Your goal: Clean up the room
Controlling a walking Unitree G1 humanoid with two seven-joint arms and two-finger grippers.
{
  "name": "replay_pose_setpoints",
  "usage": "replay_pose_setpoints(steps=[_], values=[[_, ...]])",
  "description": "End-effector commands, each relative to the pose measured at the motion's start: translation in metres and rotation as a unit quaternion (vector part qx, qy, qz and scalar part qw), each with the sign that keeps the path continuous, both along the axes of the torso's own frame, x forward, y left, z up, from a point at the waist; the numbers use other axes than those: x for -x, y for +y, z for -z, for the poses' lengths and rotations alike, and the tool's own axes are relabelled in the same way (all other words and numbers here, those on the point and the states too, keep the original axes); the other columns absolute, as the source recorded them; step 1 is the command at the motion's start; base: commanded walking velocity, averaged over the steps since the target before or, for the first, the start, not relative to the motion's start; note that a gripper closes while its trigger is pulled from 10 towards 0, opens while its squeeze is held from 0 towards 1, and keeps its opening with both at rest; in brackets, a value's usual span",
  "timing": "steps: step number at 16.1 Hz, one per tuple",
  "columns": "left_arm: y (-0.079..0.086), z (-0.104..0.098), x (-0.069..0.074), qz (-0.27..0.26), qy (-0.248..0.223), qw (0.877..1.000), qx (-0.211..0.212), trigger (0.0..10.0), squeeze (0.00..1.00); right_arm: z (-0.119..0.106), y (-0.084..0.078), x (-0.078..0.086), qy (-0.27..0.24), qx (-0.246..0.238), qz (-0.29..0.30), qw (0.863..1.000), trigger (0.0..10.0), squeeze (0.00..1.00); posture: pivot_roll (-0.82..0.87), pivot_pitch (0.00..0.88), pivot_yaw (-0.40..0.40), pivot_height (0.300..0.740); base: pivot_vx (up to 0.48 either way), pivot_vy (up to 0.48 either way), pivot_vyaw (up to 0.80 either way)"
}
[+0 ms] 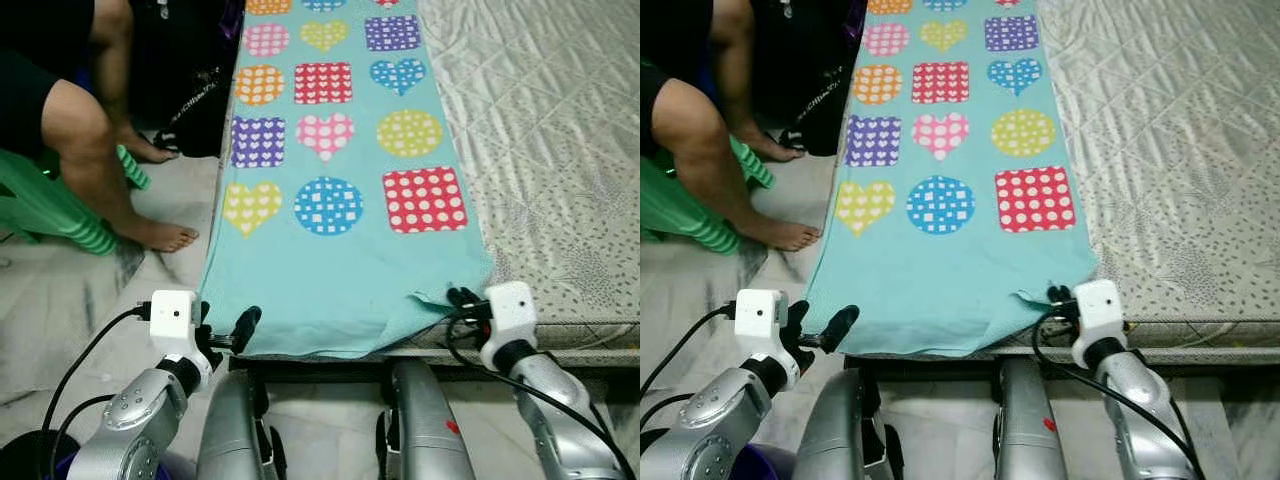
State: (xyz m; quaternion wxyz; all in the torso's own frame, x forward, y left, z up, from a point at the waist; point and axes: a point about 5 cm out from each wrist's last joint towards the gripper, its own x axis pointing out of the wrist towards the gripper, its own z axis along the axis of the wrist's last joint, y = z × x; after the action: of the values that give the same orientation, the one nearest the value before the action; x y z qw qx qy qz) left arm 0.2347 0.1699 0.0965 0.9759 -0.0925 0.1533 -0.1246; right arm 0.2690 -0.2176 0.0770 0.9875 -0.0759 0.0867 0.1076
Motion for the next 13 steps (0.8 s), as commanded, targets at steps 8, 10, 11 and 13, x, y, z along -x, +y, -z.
replay_pose_setpoints(steps=[8,10,11,13], values=[[0.010,0.004,-0.002,-0.011,0.003,1.000,-0.015,10.0,0.00,-0.013,-0.035,-0.012,-0.026,0.038,0.045,0.998,0.0,0.00,-0.09,0.204,0.107,0.594,0.000,0.000,0.00],[0.011,0.004,-0.003,-0.012,0.001,1.000,-0.017,10.0,0.00,-0.012,-0.040,-0.012,-0.024,0.048,0.047,0.997,0.0,0.00,-0.08,0.204,0.109,0.594,0.000,0.000,0.00],[0.011,0.004,-0.002,-0.011,0.001,1.000,-0.017,10.0,0.00,-0.010,-0.040,-0.010,-0.021,0.049,0.048,0.997,0.0,0.00,-0.09,0.206,0.111,0.594,0.000,0.000,0.00],[0.010,0.004,-0.002,-0.010,0.000,1.000,-0.017,10.0,0.00,-0.005,-0.040,-0.007,-0.019,0.051,0.048,0.997,0.0,0.00,-0.09,0.206,0.113,0.594,0.000,0.000,0.00]])
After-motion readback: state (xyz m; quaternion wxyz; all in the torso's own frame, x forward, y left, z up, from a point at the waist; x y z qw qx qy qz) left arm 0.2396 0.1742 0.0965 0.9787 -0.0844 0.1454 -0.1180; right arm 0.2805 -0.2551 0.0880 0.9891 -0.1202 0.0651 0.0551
